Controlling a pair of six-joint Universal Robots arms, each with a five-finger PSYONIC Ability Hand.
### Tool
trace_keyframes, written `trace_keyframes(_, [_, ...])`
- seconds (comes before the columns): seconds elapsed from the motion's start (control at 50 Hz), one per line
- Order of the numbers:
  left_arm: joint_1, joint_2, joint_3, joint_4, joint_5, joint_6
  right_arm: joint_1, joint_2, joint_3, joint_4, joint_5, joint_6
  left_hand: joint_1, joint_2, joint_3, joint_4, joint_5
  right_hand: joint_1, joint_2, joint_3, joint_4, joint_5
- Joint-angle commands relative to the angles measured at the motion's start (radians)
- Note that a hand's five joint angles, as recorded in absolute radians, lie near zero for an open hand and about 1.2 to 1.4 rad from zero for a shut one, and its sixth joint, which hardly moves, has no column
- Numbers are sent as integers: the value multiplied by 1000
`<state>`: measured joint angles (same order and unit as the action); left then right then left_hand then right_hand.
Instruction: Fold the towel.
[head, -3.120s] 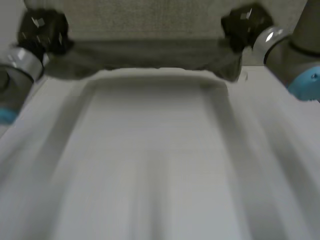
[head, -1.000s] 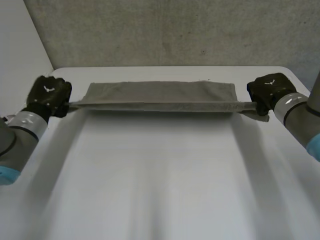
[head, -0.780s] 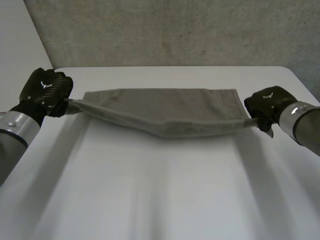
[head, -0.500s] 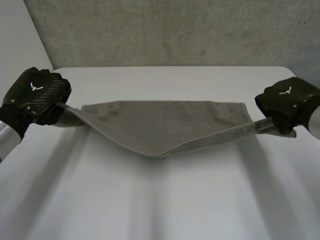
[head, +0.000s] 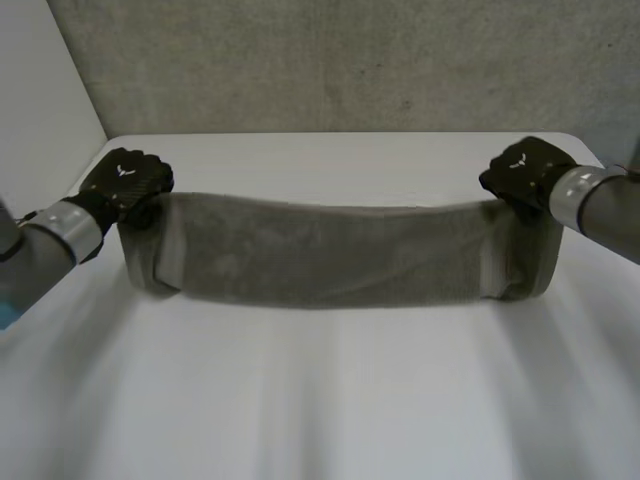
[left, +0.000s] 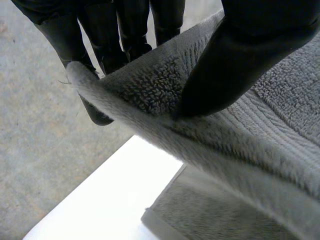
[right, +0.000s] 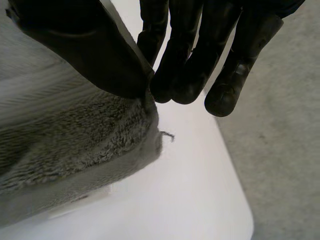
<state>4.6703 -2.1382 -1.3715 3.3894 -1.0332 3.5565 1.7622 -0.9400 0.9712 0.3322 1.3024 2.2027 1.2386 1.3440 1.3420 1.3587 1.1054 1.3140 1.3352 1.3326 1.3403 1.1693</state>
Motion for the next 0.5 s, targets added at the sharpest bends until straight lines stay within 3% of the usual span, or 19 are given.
trace_keyframes(0.02, [-21, -172, 223, -45, -53, -1, 17, 148, -149, -110, 46, 0, 158, 52, 54, 38, 116, 82, 61, 64, 56, 52])
trace_keyframes(0.28, [-50, -433, 540, -70, -103, -1, 48, 487, -523, -176, 120, -4, 158, 52, 54, 38, 116, 82, 61, 64, 56, 52])
trace_keyframes(0.5, [-64, -526, 640, -68, -154, -1, 51, 609, -661, -183, 135, -4, 158, 52, 54, 38, 116, 82, 61, 64, 56, 52])
